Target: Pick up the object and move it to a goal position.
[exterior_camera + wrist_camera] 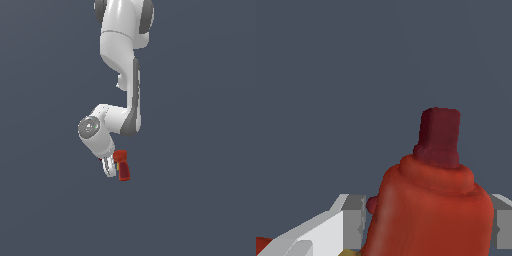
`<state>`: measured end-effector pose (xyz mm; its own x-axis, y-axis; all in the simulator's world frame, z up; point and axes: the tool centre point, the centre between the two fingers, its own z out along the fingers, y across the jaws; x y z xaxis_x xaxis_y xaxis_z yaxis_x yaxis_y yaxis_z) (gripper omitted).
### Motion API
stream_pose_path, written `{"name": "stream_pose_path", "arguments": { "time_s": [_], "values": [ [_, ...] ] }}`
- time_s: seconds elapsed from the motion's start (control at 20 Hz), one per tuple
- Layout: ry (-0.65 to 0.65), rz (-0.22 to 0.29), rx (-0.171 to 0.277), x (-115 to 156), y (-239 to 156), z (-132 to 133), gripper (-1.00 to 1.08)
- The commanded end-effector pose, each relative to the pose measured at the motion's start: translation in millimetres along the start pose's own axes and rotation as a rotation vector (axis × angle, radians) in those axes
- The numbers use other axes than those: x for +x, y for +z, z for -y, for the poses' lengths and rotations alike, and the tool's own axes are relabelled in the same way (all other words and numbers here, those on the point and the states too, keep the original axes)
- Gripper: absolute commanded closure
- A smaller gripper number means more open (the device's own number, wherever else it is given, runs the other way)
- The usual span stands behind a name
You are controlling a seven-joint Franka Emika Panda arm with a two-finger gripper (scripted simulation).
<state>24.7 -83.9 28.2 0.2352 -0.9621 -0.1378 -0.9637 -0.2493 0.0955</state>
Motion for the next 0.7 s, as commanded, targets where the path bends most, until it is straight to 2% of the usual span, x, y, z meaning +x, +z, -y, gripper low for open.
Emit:
{"name": "stream_pose_path", "arguments": {
  "time_s": [0.0, 0.3, 0.65],
  "values": [
    [0.001, 0.0, -0.002, 0, 1, -1, 1.08],
    [0.0, 0.0, -0.001, -12, 1, 4, 1.08],
    [0.0, 0.001, -0.001, -56, 6, 20, 1.08]
  ]
}}
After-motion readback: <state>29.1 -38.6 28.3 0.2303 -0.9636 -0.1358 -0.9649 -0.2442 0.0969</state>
